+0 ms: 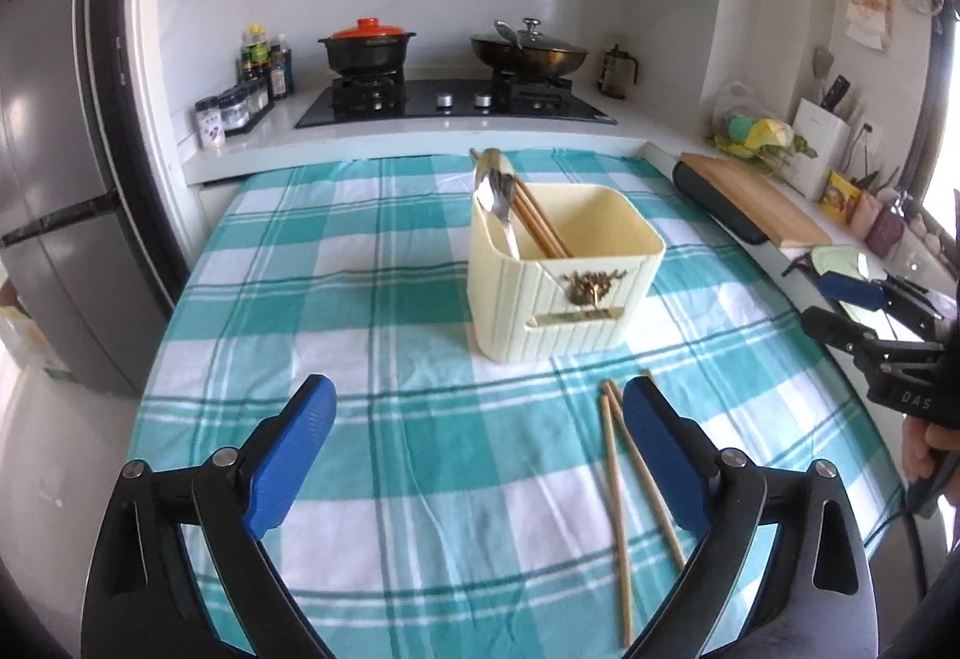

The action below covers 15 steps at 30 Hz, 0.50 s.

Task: Organize utensils
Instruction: 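Withdraw both open tools back over the remaining chopsticks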

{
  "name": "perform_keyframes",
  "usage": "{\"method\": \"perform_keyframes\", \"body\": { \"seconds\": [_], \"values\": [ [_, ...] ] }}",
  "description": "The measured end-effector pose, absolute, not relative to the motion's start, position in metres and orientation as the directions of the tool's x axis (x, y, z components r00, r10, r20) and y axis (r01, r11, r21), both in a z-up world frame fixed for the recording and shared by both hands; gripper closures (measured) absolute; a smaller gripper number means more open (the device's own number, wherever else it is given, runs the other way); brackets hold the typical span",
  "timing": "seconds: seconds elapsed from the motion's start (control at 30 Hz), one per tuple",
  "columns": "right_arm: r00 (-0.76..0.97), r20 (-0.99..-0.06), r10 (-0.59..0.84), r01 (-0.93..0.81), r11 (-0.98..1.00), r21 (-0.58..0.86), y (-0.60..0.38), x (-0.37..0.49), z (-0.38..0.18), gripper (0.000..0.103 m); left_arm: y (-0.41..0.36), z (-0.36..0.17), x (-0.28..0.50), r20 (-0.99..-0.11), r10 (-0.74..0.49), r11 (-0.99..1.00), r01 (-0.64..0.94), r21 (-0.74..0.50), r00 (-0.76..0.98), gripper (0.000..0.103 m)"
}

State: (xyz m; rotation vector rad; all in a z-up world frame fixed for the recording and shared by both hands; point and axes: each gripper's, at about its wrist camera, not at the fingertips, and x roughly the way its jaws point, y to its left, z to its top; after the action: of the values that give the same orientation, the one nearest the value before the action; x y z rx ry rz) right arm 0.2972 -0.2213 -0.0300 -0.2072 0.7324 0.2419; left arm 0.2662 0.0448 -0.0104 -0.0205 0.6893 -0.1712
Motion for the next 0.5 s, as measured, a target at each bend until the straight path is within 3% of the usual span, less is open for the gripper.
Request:
{"method": "perform_keyframes", "body": {
  "seconds": [0.5],
  "values": [
    [0.800, -0.599, -0.014, -0.022, 0.998, -0.053, -0.257, 0.169, -0.087, 0.044, 0.018, -0.081, 0.192, -0.595, -0.139, 0.988, 0.074, -0.132, 0.791, 0.006]
  ]
}}
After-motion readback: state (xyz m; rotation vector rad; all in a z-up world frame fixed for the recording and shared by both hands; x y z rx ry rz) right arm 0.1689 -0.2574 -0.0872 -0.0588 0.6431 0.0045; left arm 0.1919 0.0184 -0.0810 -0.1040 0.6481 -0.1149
